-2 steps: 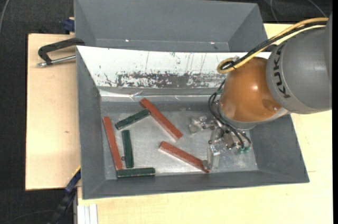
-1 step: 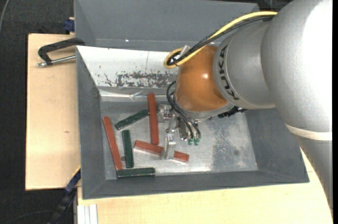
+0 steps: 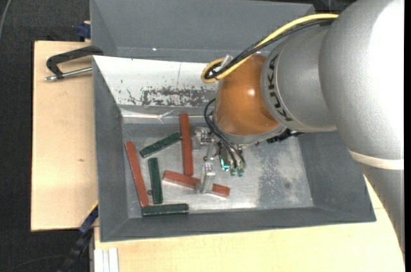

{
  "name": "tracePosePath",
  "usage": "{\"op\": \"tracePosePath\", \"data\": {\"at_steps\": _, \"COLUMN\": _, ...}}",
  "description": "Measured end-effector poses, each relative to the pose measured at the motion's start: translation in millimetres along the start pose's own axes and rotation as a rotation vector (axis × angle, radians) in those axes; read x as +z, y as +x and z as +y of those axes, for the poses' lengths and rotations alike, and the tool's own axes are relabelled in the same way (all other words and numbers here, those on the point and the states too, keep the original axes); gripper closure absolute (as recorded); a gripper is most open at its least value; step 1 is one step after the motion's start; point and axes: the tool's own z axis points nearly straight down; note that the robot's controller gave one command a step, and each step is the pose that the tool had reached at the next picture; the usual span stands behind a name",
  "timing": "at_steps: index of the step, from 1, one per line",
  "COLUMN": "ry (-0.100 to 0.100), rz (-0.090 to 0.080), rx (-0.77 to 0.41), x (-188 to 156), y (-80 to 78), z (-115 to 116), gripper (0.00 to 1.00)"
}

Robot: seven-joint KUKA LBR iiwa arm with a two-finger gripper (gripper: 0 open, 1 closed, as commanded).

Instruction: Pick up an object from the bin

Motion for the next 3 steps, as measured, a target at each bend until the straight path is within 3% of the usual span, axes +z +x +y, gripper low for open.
{"op": "tracePosePath", "data": {"at_steps": 2, "ry": 0.0, "rz": 0.0, "rx": 0.0, "x": 0, "y": 0.0, "z": 0, "gripper": 0.0}}
{"op": "tracePosePath", "data": {"at_steps": 3, "ry": -0.001, "rz": 0.001, "rx": 0.036, "x": 0, "y": -4.1, "z": 42, "gripper": 0.0}}
